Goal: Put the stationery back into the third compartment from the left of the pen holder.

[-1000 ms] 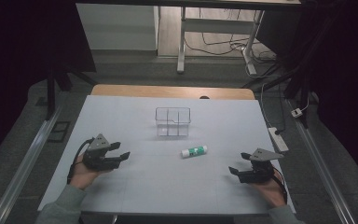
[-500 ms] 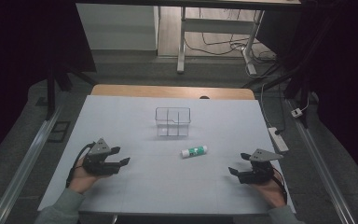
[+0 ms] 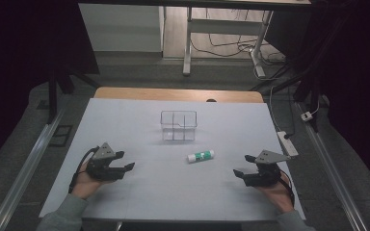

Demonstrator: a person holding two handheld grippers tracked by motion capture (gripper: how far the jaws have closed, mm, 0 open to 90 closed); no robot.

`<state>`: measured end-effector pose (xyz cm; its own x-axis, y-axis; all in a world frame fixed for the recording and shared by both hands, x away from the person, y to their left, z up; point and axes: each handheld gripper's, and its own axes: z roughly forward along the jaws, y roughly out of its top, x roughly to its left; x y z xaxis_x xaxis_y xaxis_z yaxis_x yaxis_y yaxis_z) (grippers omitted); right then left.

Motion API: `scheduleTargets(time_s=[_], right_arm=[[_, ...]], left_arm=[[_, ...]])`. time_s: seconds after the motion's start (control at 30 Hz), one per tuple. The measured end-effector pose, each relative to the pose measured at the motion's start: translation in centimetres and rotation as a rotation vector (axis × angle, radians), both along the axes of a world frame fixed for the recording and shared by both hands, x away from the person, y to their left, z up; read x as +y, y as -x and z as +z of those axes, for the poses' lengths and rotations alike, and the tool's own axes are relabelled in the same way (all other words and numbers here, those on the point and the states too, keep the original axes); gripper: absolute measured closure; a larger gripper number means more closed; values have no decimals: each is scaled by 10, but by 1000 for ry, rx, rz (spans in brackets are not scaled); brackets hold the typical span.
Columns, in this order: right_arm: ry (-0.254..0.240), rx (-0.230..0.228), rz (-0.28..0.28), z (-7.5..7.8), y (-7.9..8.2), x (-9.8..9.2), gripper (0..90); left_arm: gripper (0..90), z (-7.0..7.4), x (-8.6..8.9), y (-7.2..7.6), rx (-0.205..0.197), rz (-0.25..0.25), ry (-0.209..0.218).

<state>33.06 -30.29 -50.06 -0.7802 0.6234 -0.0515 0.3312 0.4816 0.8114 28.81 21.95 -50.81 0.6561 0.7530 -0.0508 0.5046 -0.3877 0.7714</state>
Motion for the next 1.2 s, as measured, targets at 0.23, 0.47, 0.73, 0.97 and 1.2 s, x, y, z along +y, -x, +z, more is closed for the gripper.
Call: scheduleTargets(time_s=[0.23, 0.47, 0.73, 0.97, 1.2], right_arm=[[37, 8, 58, 8, -7, 15, 263], [44, 16, 99, 14, -16, 27, 263], [54, 22, 137, 18, -27, 38, 262], [71, 37, 168, 21, -35, 50, 260], [87, 43, 194, 25, -40, 60, 258]], left_arm=[[361, -1, -1, 0, 4, 0, -1], [354, -3, -1, 0, 10, -2, -1], [352, -3, 0, 1, 11, 3, 7], [351, -4, -1, 1, 14, 0, 1], [348, -4, -1, 1, 13, -3, 1]])
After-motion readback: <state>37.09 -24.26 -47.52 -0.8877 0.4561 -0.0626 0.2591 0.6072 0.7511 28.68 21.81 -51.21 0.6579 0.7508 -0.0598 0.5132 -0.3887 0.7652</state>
